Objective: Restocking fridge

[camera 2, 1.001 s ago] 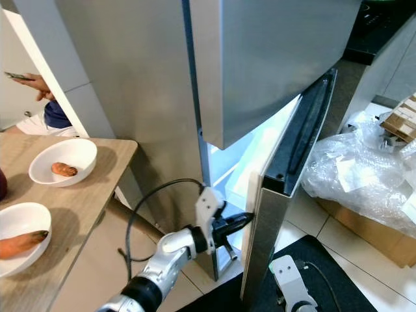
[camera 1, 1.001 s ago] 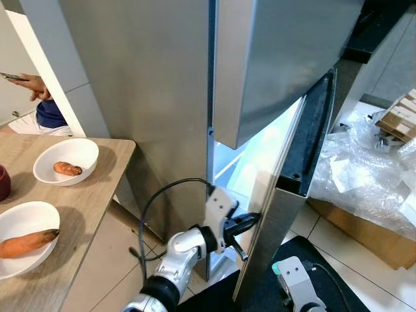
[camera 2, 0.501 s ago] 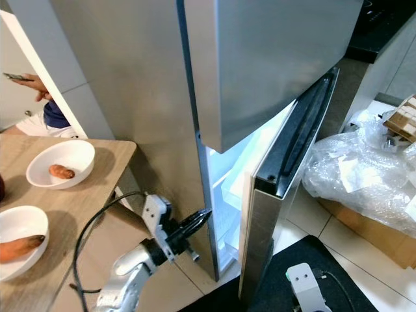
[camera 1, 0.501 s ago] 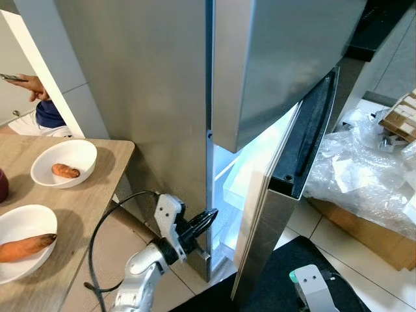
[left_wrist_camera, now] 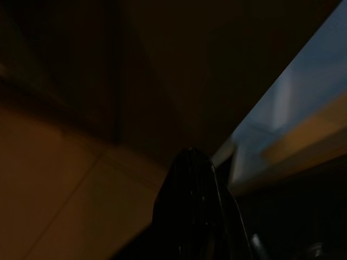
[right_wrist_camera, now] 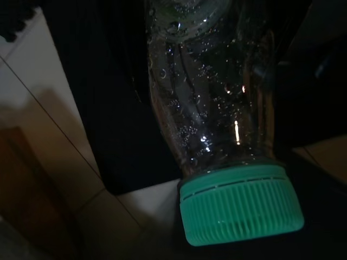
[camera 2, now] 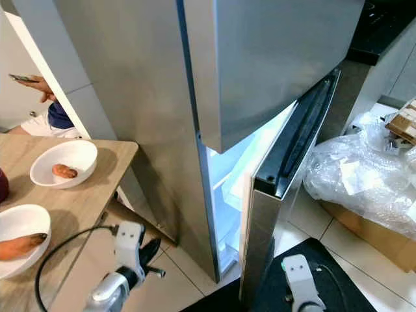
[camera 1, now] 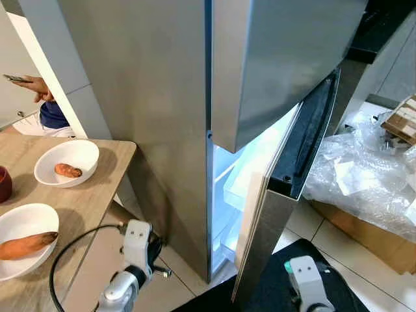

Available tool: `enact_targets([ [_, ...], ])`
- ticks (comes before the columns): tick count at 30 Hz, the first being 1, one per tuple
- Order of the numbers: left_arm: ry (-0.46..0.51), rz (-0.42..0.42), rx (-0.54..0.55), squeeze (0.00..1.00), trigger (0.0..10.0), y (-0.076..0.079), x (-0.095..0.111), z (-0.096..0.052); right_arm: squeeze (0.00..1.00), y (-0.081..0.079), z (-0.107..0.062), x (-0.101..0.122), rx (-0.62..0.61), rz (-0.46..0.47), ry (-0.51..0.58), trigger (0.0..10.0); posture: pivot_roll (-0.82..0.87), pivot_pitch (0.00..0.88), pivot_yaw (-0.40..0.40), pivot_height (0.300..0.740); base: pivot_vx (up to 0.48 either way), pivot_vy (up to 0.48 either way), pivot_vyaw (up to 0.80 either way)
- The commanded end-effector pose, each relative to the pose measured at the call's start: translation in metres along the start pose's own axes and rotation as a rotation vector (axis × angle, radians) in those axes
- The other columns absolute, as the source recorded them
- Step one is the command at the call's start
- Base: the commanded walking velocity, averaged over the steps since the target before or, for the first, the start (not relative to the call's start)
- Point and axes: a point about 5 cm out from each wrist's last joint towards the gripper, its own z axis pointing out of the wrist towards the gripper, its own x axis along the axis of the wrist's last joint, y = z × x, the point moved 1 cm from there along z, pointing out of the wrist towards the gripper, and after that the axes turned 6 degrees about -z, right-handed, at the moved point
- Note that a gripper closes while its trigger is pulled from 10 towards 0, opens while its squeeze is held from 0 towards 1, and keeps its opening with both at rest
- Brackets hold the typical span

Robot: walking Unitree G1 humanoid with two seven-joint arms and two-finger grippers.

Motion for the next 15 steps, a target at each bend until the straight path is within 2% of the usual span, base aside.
enact_targets([
  [1,-0.066,0.027,0.041,0.00,10.0,-0.009,-0.010,-0.002,0.00,0.001,-0.001,-0.006,-0.028,0.025,-0.033,10.0,-0.10,0.105,0.033,0.740,0.000,0.000,0.00],
  [7,-0.154,0.014,0.064,0.00,10.0,-0.009,-0.031,-0.003,0.00,0.003,-0.001,-0.007,-0.058,-0.011,-0.050,10.0,-0.11,0.106,0.038,0.740,0.000,0.000,0.00],
  [11,-0.179,0.032,0.067,0.00,10.0,-0.009,-0.037,-0.005,0.00,0.006,-0.002,-0.010,-0.078,-0.004,-0.062,10.0,-0.11,0.107,0.040,0.740,0.000,0.000,0.00],
  [15,-0.175,0.017,0.085,0.00,10.0,-0.011,-0.037,-0.004,0.00,0.008,-0.002,-0.011,-0.085,0.005,-0.068,10.0,-0.11,0.110,0.038,0.740,0.000,0.000,0.00],
])
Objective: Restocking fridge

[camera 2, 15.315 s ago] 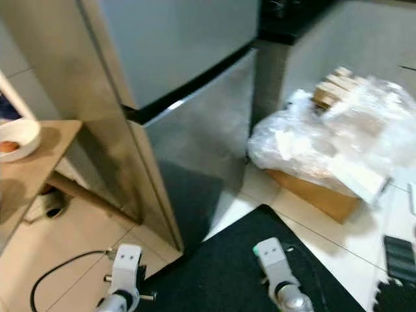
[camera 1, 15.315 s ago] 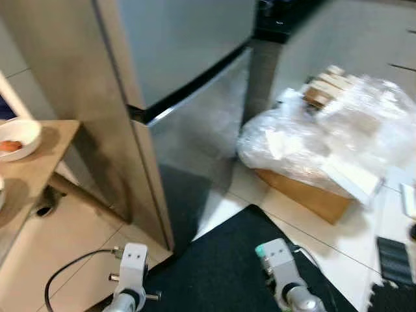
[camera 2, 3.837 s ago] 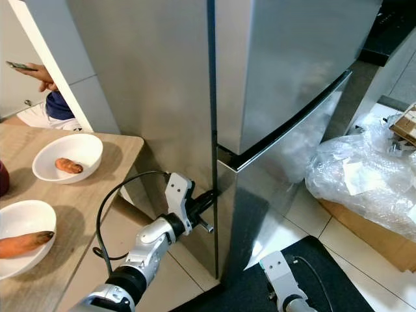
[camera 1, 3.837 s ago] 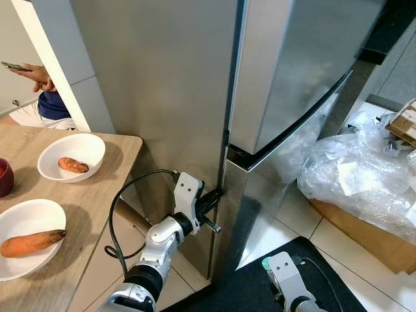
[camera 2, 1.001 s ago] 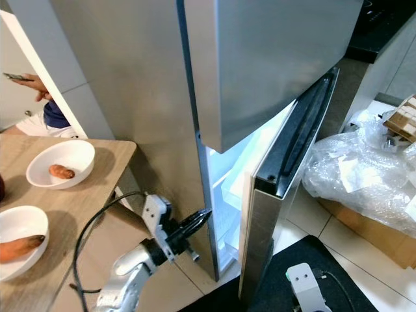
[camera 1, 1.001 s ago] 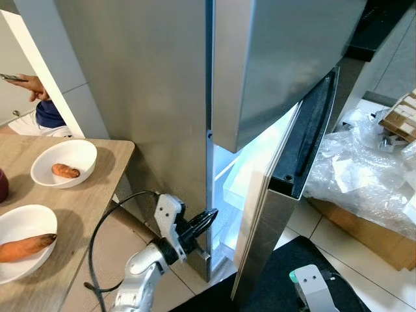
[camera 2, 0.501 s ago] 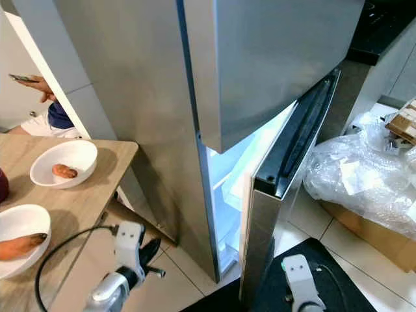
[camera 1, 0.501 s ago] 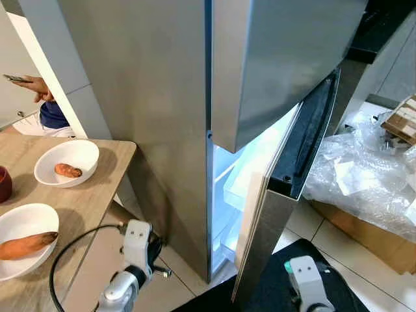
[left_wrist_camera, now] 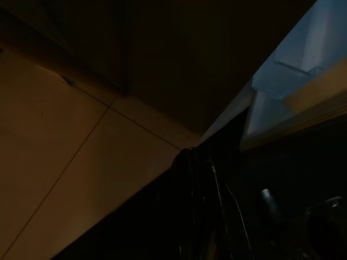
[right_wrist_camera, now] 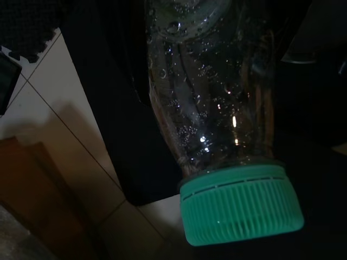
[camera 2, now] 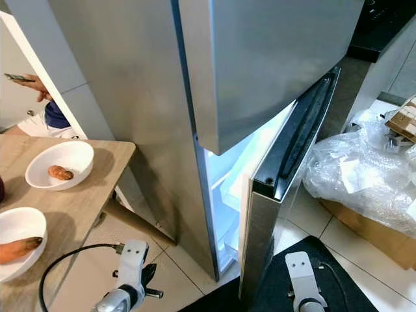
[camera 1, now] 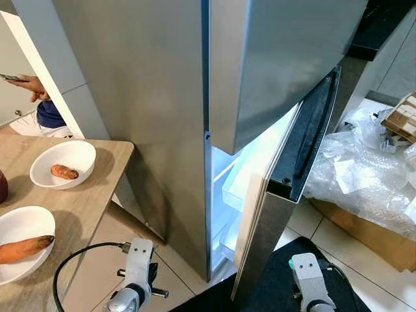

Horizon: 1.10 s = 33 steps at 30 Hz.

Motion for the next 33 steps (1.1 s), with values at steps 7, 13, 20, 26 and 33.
enact_targets([
  [7,0.008,-0.033,0.040,0.00,10.0,-0.0090,0.0034,0.0021,0.00,-0.0041,-0.0009,-0.0033,0.003,0.025,-0.024,10.0,-0.10,0.109,0.035,0.740,0.000,0.000,0.00],
  [13,-0.002,-0.022,0.030,0.00,10.0,-0.0075,0.0037,0.0040,0.00,-0.0084,-0.0004,-0.0006,0.014,0.026,-0.018,10.0,-0.11,0.107,0.037,0.740,0.000,0.000,0.00],
  [20,-0.004,-0.020,0.022,0.00,10.0,-0.0057,0.0039,0.0054,0.00,-0.0094,-0.0004,-0.0004,0.019,0.024,-0.018,10.0,-0.11,0.107,0.037,0.740,-0.213,0.000,0.00],
  [26,-0.003,-0.019,0.018,0.00,10.0,-0.0050,0.0037,0.0060,0.00,-0.0091,-0.0003,-0.0003,0.024,0.012,-0.017,10.0,-0.11,0.106,0.032,0.740,-0.405,0.000,0.00],
  [33,-0.003,-0.014,0.022,0.00,10.0,-0.0037,0.0032,0.0067,0.00,-0.0072,0.0008,0.0019,0.030,-0.021,-0.010,10.0,-0.10,0.102,0.012,0.740,-0.407,0.000,0.00],
])
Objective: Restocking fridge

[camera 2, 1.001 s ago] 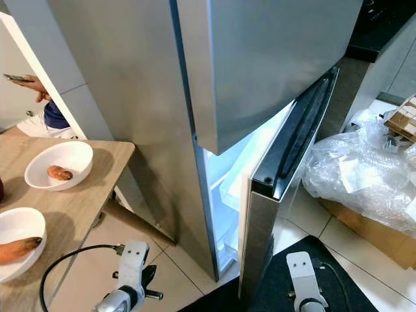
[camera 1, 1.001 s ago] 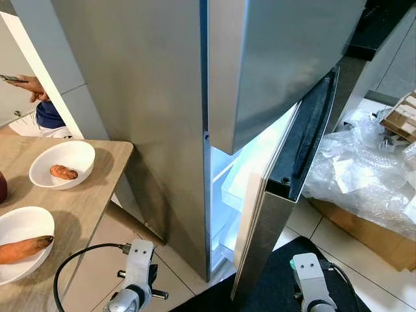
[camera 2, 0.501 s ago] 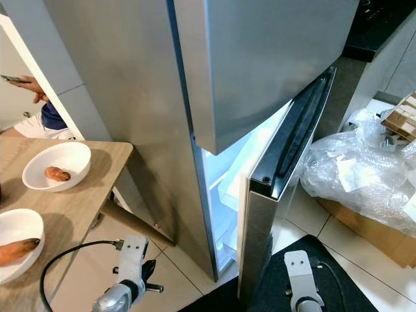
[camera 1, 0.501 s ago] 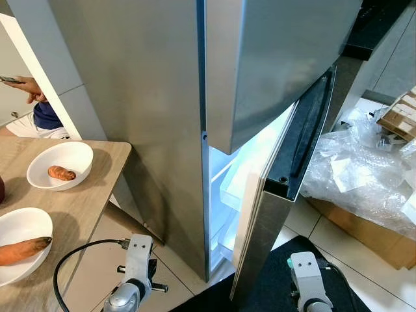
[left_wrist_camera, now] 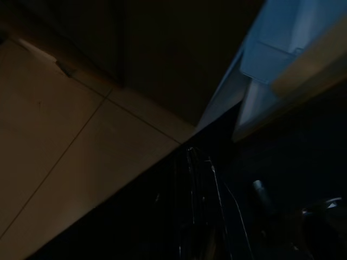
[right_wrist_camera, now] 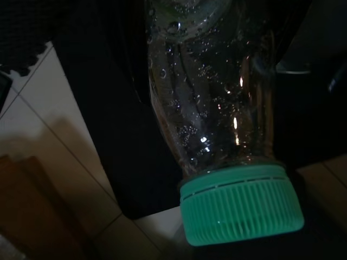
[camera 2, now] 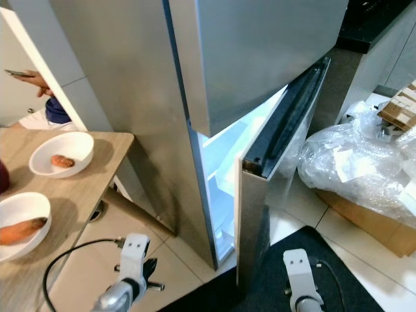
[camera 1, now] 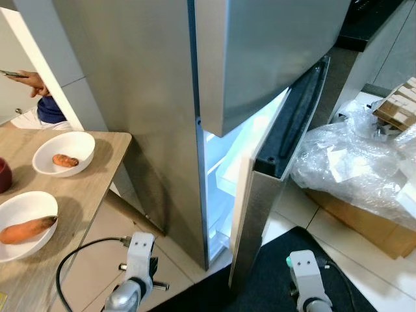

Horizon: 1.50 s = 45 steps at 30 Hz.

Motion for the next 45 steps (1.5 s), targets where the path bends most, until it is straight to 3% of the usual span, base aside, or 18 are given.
enact_targets([
  [1,-0.020,0.000,0.019,0.00,10.0,-0.003,-0.007,-0.002,0.00,0.000,0.000,-0.002,0.008,-0.018,-0.015,10.0,-0.10,0.100,0.001,0.740,-0.409,0.000,0.00],
  [9,0.001,-0.016,0.048,0.00,10.0,-0.004,-0.005,-0.002,0.00,0.003,0.002,0.003,0.029,-0.065,-0.004,10.0,-0.09,0.101,-0.043,0.740,-0.401,0.000,0.00],
  [27,0.001,-0.010,0.069,0.00,10.0,0.001,-0.007,0.000,0.00,0.005,0.005,0.012,0.070,-0.122,0.017,10.0,-0.09,0.102,-0.094,0.740,0.000,0.000,0.00],
  [36,-0.007,0.020,0.057,0.00,10.0,0.002,-0.007,0.000,0.00,0.004,0.006,0.014,0.065,-0.107,0.022,10.0,-0.08,0.095,-0.062,0.740,0.000,0.000,0.00],
  [45,-0.025,0.043,0.058,0.00,10.0,-0.007,-0.007,-0.002,0.00,-0.011,0.003,0.009,0.059,-0.043,0.011,10.0,-0.08,0.070,0.014,0.740,0.000,0.000,0.00],
])
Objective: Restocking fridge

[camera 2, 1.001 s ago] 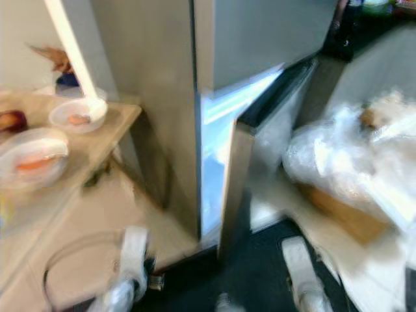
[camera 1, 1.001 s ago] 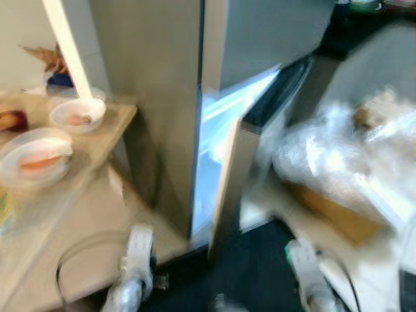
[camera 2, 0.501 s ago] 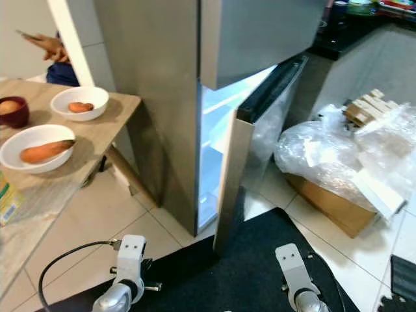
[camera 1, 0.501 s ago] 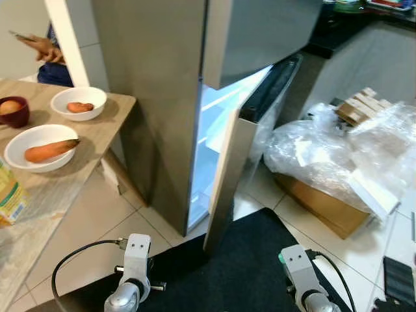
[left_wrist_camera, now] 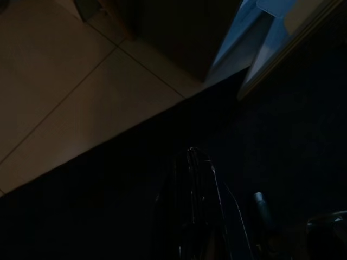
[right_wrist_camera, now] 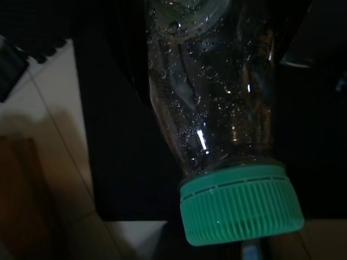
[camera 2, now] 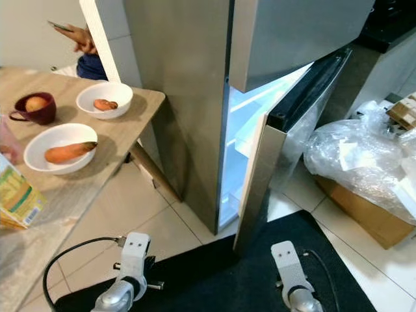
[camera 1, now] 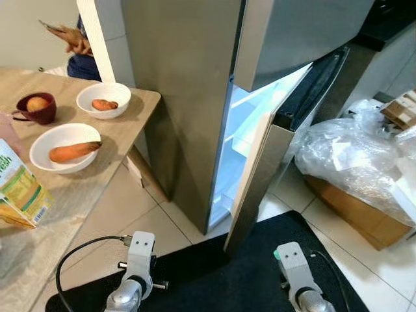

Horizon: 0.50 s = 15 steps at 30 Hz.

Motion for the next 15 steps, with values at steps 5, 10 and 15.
enact_targets([
  [5,-0.036,0.006,0.012,0.00,10.0,-0.0067,-0.0066,-0.0026,0.00,-0.0020,-0.0039,-0.0116,-0.020,0.038,-0.033,10.0,-0.09,0.064,0.024,0.740,0.000,-0.253,0.00],
  [10,-0.027,-0.028,0.015,0.00,10.0,-0.0033,-0.0071,-0.0020,0.00,-0.0009,-0.0041,-0.0124,-0.025,0.039,-0.035,10.0,-0.09,0.060,0.022,0.740,0.000,-0.384,0.00],
  [15,0.009,-0.031,0.038,0.00,10.0,-0.0035,-0.0036,-0.0018,0.00,0.0009,-0.0037,-0.0118,-0.029,0.037,-0.034,10.0,-0.10,0.068,0.014,0.740,0.000,0.000,0.00],
])
